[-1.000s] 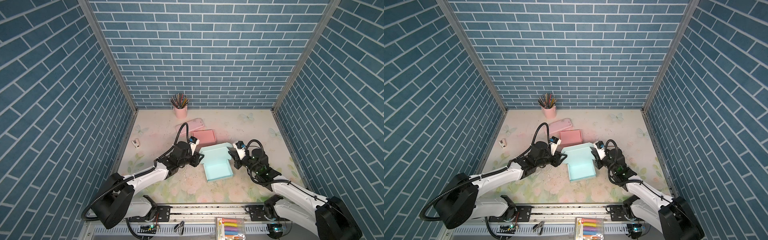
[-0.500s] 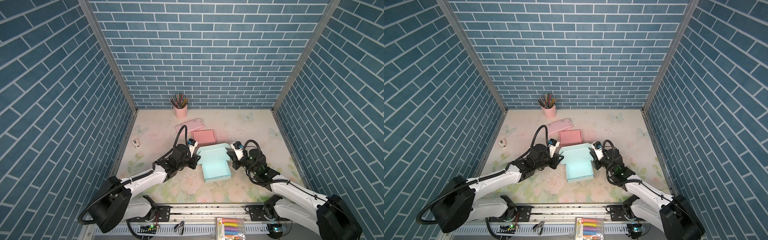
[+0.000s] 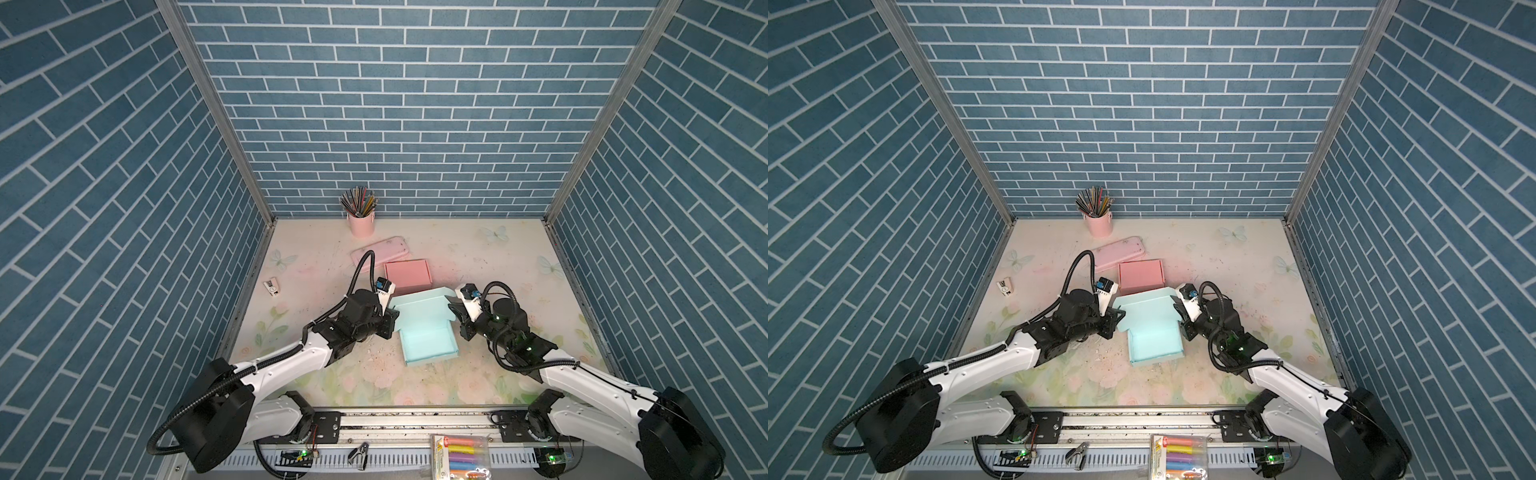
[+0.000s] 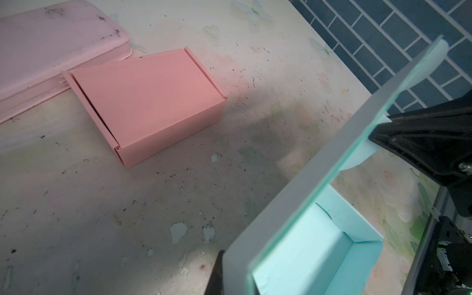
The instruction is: Fold the paper box
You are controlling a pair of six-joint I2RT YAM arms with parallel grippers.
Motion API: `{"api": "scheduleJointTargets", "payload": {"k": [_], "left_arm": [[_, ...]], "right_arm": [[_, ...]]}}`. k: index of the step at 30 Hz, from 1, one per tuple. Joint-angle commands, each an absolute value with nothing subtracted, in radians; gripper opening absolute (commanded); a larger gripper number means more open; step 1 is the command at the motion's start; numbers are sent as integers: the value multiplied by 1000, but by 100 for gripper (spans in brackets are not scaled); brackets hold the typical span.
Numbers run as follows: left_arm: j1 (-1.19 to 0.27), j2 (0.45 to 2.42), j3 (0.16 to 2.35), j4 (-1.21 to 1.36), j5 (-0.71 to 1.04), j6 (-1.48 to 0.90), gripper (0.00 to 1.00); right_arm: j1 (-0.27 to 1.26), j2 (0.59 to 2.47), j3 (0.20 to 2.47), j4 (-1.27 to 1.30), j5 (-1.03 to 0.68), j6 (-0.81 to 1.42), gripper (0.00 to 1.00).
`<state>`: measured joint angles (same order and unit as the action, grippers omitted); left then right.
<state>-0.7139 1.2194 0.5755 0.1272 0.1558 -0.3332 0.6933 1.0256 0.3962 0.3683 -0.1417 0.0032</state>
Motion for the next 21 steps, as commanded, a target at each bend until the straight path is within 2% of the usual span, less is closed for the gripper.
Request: {"api": "scheduleJointTargets", "payload": {"k": [1,9,17,21], "left_arm": [[-722,1207,615,154,108,-340,9],[-721,1237,641,167,59,-357,8],[-723,1189,587,126,42,-365,30],[-721,1171,569,110,43,-371,30]], "right_arm": [[732,1054,442,372,-127,20,4],[794,1138,489,384,-55,58,4],[808,1126,463,407,-3,85,4],[809,1119,457,411,3,81,4]]}}
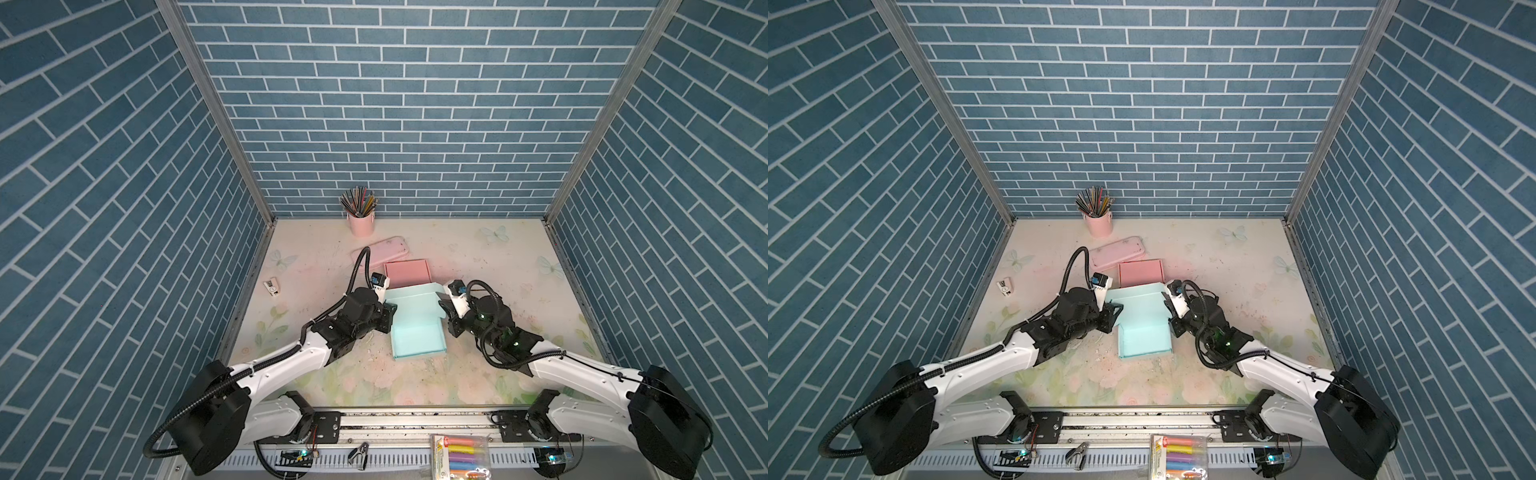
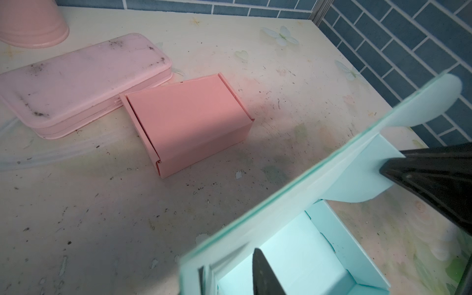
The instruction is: Fold the paper box
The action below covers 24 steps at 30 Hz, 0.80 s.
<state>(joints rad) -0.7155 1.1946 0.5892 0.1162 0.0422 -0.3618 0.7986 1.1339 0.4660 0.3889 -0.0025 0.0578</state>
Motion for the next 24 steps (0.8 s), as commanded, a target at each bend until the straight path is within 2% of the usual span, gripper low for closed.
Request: {"api": "scheduleJointTargets", "payload": {"k": [1,16,24], "left_arm": [[-722,1169,566,106,43,-373,30],[-721,1174,544,52,45,-388,26],[-721,1159,538,35,46,-387,27]], "right_arm": [[810,1118,459,410,5,80,4],[811,1111,446,407,29,77,4],[811,1104,437,403,43,76,4]]}}
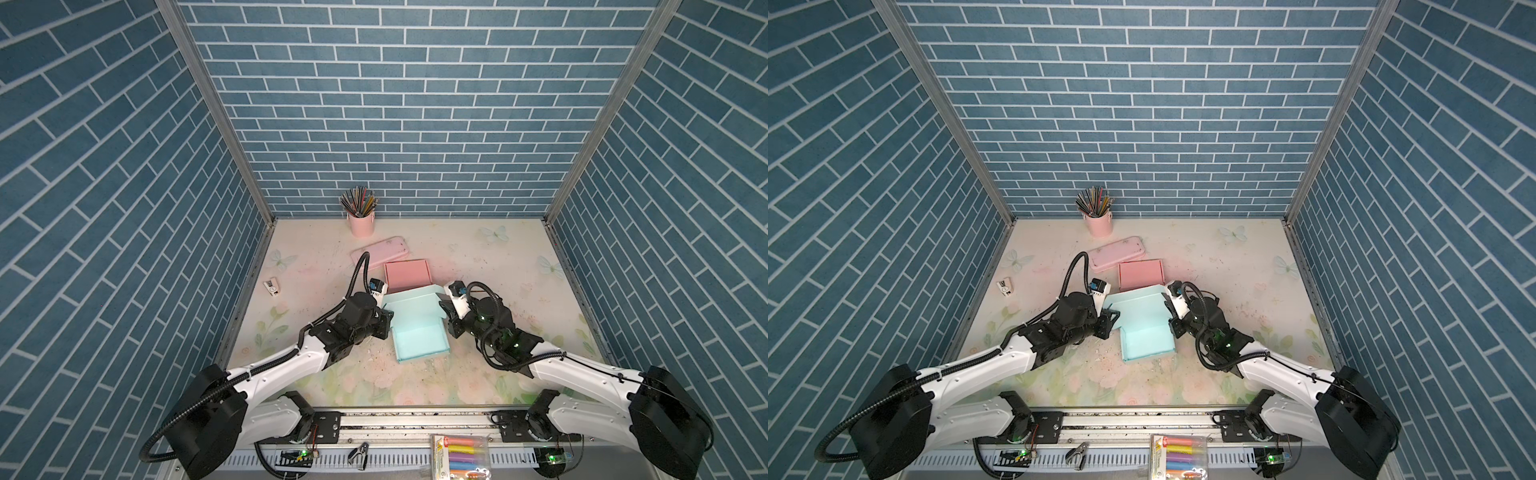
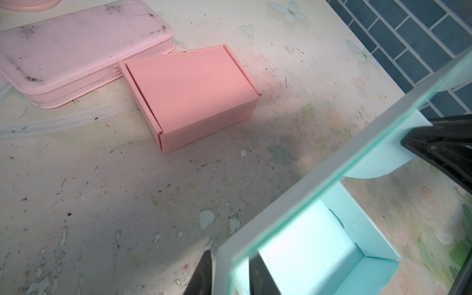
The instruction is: Fold the paper box
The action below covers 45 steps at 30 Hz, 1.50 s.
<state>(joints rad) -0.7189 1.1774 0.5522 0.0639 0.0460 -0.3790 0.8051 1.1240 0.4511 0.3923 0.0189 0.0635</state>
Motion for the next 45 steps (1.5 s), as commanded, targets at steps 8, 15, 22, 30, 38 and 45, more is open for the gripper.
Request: {"api": "scheduleJointTargets", "payload": {"k": [8,15,22,30,38,45], "left_arm": [[-721,1124,531,-4,31,-390,19],[-722,1129,549,-46,13,-395,10],[-723,1152,592,-11,33,-397,3],[-723,1201,633,111,29,-414,3],[-724,1296,676,217,-18,-404,3],[-723,1320,666,297,-66,-378,3]], "right_arm": [[811,1101,433,400,55,79,4],[813,1095,435,392,72,84,4],[820,1093,456,367,88,73,4],[834,1137,507,353,82,68,5],[836,1263,611,315,85,128,7],[836,1340,640,314,39,181,10]]}}
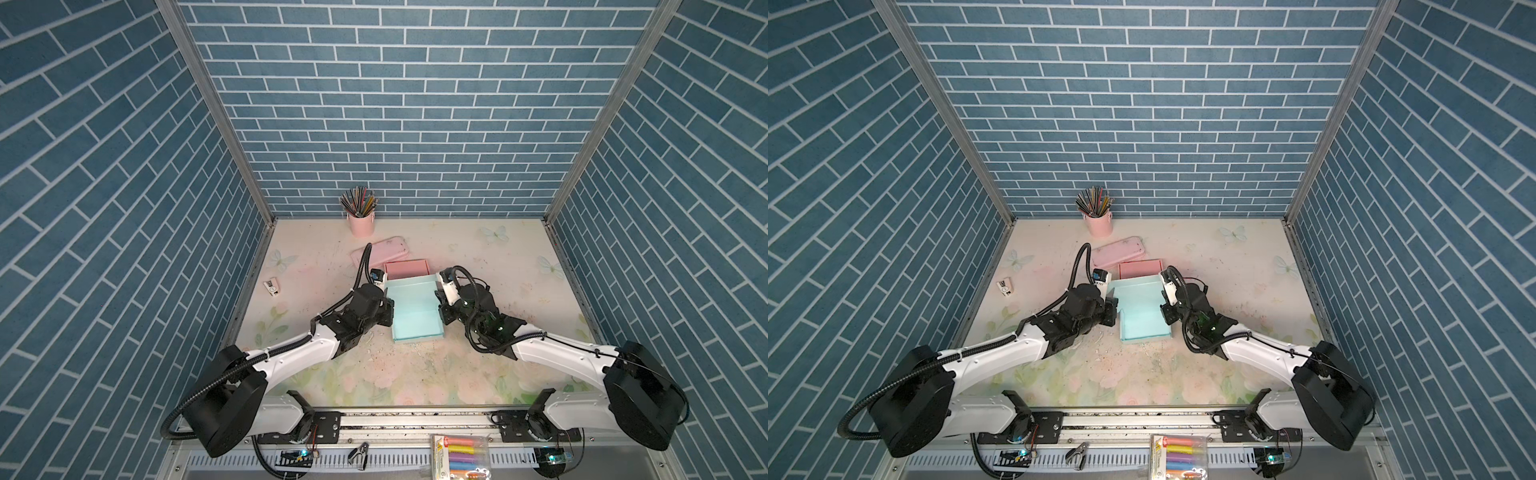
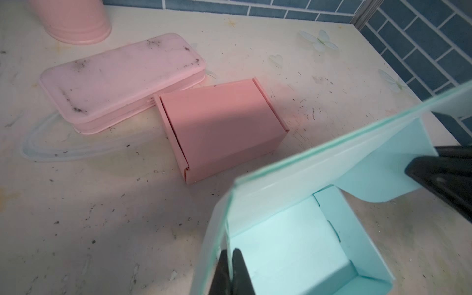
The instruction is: Fold the paper box
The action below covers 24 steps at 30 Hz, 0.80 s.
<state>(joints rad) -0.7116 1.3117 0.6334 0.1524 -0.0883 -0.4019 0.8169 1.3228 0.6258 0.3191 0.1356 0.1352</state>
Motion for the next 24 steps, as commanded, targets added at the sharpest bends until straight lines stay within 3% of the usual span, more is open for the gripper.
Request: {"api": "scheduleJointTargets", "payload": {"k": [1,24], "left_arm": [[-725,1326,667,300,-71,-376,3],[-867,1407,478,610,-233,-357,3]], "right_arm": [[839,1338,636,316,36,186,10],[906,1301,579,293,88,210,13]]}}
